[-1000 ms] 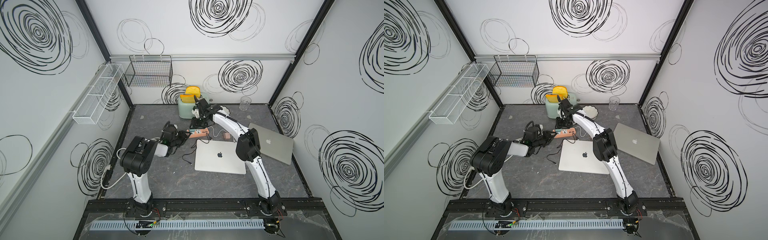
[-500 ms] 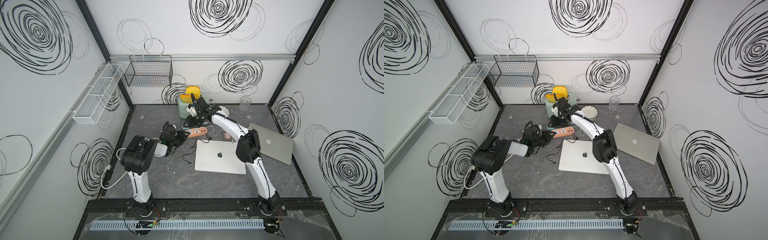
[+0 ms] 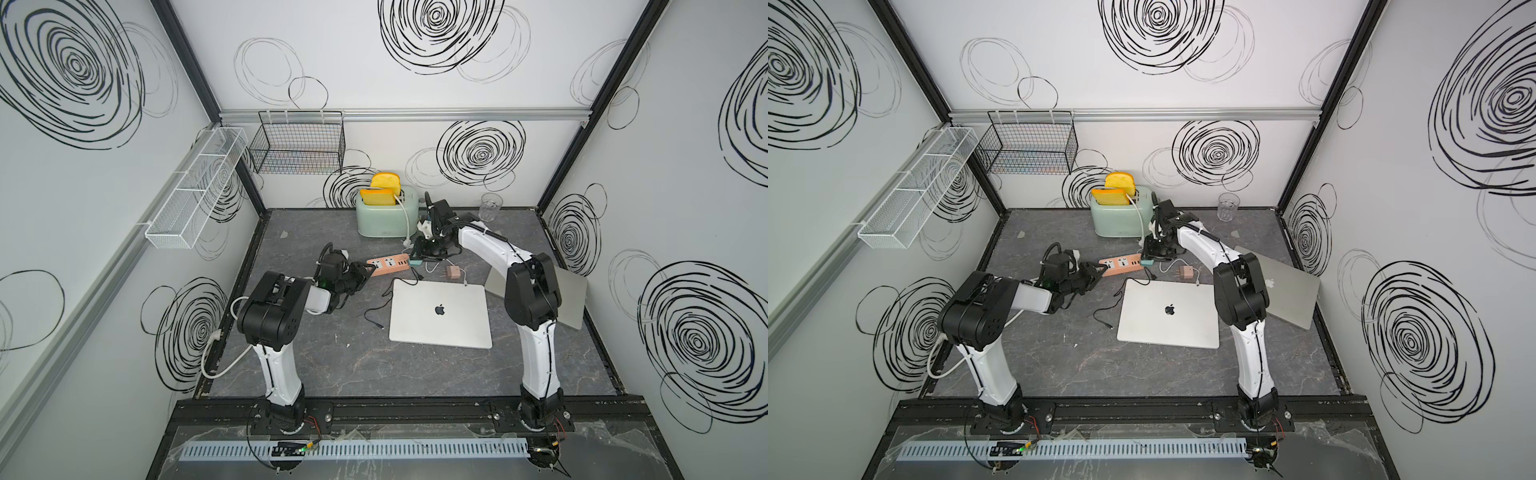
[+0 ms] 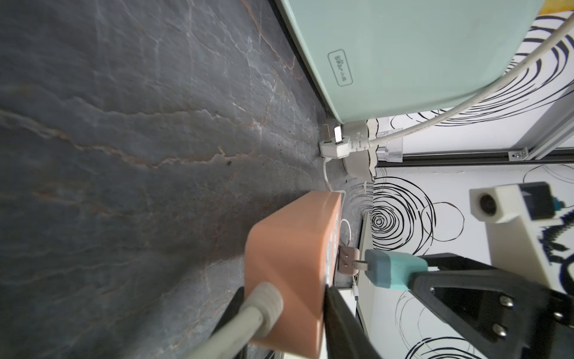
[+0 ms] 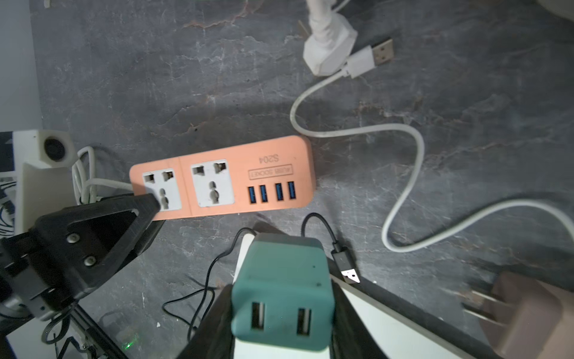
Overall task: Unplug the laptop charger
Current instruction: Place the plug at the center of the board.
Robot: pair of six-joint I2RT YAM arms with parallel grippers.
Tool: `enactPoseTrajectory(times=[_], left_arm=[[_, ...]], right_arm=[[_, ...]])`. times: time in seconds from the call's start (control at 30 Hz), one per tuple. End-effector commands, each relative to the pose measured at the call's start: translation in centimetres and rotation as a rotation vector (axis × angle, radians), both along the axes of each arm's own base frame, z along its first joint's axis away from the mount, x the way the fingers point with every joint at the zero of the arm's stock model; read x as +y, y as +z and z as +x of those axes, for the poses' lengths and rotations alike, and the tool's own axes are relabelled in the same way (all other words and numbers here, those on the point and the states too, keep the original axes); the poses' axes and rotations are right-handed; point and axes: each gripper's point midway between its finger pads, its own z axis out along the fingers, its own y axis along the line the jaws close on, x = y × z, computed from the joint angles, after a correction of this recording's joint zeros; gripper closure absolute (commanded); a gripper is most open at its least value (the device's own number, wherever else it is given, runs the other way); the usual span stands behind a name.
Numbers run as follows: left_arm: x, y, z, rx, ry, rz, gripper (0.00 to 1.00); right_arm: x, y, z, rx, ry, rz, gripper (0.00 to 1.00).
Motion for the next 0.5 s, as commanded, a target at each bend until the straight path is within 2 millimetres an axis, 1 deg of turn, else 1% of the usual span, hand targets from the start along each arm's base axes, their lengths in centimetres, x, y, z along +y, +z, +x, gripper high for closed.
enactPoseTrajectory(times=[0.0, 0.07, 0.13, 0.2, 0.3, 0.4, 0.47], left_arm=[[3.0, -8.0, -5.1, 0.296, 0.035, 0.161, 0.80], [3.2, -7.9, -5.2, 0.296, 0.033, 0.177, 0.77], [3.5, -7.8, -5.3, 0.294, 0.033, 0.197, 0.72], [3.5, -7.6, -5.4, 0.288, 0.033, 0.197, 0.63], [3.6, -7.5, -5.6, 0.289, 0.043, 0.176, 0.53], [3.6, -7.1, -5.7, 0.288, 0.043, 0.166, 0.40], [3.7, -6.7, -5.8, 0.280, 0.043, 0.165, 0.34]], right_arm=[[-0.2, 0.3, 0.8, -0.040, -0.021, 0.066, 0.80], [-0.3, -0.7, 0.6, -0.015, -0.018, 0.064, 0.80], [-0.1, -1.0, 0.8, -0.019, -0.010, 0.067, 0.79], [0.3, -1.1, 0.9, -0.032, 0.000, 0.105, 0.78], [0.7, -1.7, 0.8, -0.024, -0.011, 0.150, 0.77], [0.7, -2.4, 0.7, -0.009, -0.016, 0.162, 0.75], [0.5, -2.7, 0.5, -0.003, -0.018, 0.153, 0.73]])
